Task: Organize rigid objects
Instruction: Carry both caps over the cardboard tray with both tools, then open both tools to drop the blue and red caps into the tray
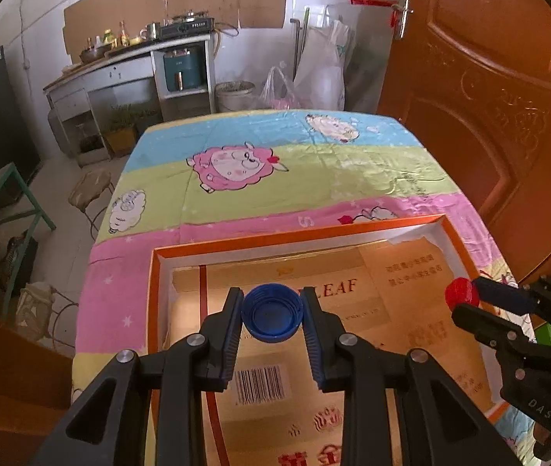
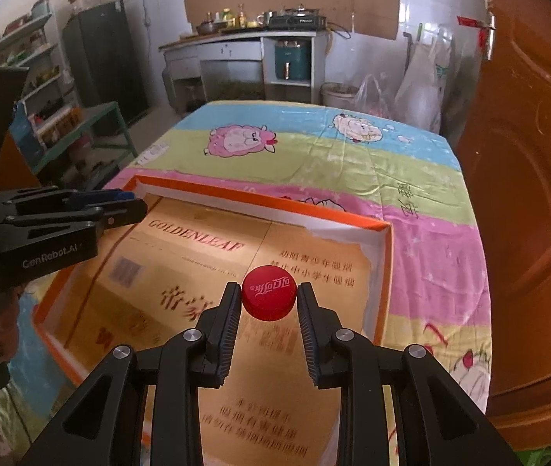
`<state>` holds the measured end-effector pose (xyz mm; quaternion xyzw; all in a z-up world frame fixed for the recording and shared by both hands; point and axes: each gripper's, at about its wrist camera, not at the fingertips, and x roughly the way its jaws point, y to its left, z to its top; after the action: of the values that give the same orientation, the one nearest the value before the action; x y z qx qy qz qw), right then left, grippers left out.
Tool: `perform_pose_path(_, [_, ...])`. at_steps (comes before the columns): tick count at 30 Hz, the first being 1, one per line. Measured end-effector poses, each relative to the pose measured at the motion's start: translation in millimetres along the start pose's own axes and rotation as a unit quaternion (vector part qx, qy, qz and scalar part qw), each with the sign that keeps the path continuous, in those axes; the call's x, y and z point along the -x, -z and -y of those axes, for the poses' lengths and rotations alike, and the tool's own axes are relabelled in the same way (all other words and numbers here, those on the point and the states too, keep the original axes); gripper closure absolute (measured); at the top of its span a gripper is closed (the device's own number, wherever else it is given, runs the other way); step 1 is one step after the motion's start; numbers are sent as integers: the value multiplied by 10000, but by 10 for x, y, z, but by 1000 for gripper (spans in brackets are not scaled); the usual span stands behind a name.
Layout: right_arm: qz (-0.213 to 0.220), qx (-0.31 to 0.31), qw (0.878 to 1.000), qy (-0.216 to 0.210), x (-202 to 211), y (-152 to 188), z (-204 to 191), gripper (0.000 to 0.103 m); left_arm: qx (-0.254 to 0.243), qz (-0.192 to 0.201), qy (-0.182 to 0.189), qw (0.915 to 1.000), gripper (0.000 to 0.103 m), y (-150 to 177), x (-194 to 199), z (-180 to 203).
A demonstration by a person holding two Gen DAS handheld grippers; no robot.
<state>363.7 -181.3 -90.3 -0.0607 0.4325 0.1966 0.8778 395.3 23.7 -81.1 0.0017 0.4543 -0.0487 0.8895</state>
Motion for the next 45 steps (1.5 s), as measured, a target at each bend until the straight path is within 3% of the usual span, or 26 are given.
perform_pose_path(14, [-454, 34, 9988, -165, -464, -84, 44, 73, 91, -355, 137, 9992, 73, -39, -392, -105])
perform_pose_path(31, [-631, -16, 9979, -132, -586, -56, 67, 72, 57, -552, 170, 9983, 73, 21, -592, -99])
perform_pose_path(39, [-690, -96, 9974, -168, -630, -35, 71, 72, -230, -492, 61, 9985, 72, 48, -618, -31])
perform_pose_path(45, [-648, -149, 9977, -150, -609, -15, 78, 71, -242, -502, 363, 9978, 57, 60, -609, -32])
